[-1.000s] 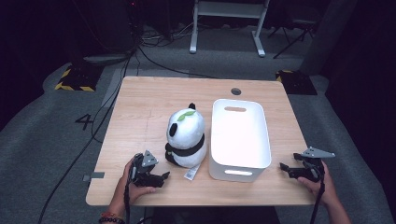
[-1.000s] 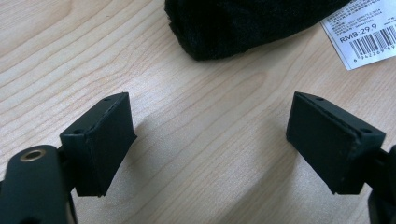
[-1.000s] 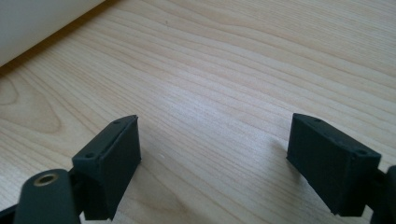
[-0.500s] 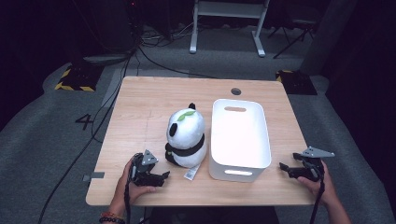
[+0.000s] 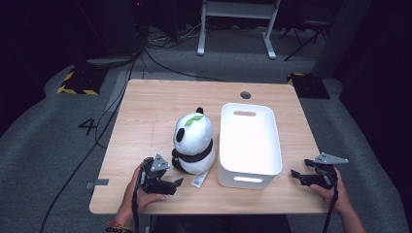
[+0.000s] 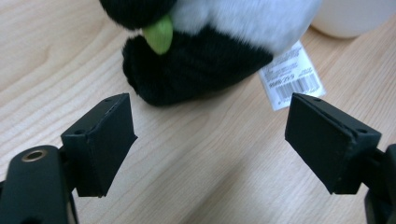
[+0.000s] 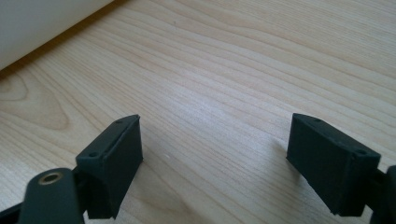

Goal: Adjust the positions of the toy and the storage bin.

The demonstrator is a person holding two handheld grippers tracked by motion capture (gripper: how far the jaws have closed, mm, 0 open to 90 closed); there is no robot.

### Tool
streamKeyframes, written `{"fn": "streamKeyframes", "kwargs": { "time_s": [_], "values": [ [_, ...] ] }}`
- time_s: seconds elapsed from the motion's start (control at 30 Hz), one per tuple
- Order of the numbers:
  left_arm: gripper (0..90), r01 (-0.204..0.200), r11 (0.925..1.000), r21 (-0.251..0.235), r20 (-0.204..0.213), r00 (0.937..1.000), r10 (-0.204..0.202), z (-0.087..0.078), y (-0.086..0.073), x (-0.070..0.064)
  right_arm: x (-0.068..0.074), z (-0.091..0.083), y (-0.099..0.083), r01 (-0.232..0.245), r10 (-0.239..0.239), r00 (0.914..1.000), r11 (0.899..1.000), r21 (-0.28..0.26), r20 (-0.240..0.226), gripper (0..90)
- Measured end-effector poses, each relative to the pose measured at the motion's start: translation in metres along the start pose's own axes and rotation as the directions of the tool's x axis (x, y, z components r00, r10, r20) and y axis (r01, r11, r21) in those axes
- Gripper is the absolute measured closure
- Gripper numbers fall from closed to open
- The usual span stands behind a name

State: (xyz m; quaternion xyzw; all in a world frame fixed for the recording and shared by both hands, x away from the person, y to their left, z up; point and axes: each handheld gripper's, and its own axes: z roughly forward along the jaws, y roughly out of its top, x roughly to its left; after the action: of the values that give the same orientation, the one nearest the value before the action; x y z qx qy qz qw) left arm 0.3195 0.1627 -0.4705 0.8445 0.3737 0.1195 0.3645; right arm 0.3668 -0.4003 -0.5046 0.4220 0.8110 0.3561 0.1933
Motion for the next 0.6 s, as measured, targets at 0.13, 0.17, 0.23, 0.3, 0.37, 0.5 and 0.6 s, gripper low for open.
{"fn": "streamKeyframes", "kwargs": {
  "time_s": [0.13,0.17,0.23,0.3,0.37,0.5,0.6],
  "values": [
    [15.7,0.004,0.9996,-0.027,0.016,0.9999,-0.004,-0.004,0.005,-0.004,0.000,0.000,0.000,0.001,-0.001,1.0000,1.000,0.000,-0.001,18.0],
    [15.8,-0.001,0.9997,-0.024,0.014,0.9999,0.002,-0.004,0.005,-0.004,0.000,0.000,0.000,0.001,-0.001,1.0000,1.000,0.000,-0.001,18.0],
    [15.7,-0.002,0.9997,-0.025,0.008,1.0000,0.002,-0.004,0.007,-0.006,0.000,0.000,0.000,0.004,-0.004,1.0000,1.000,0.001,-0.004,18.0],
    [15.9,-0.004,0.9997,-0.025,-0.002,1.0000,0.004,-0.002,0.009,-0.006,0.001,0.000,0.000,0.006,-0.006,0.9999,1.000,0.002,-0.011,18.1],
    [15.8,-0.008,0.9996,-0.025,-0.006,0.9999,0.008,-0.002,0.011,-0.008,0.001,0.000,0.000,0.007,-0.007,0.9999,1.000,0.002,-0.012,18.0],
    [15.8,-0.015,0.9986,-0.050,-0.008,0.9999,0.015,-0.004,0.015,-0.008,0.001,0.000,0.000,0.008,-0.008,0.9999,1.000,0.001,-0.012,18.0],
    [15.9,-0.009,0.9985,-0.055,-0.016,0.9998,0.008,-0.006,0.019,-0.009,0.001,0.000,0.000,0.007,-0.007,0.9999,1.000,0.002,-0.012,18.0]
  ]
}}
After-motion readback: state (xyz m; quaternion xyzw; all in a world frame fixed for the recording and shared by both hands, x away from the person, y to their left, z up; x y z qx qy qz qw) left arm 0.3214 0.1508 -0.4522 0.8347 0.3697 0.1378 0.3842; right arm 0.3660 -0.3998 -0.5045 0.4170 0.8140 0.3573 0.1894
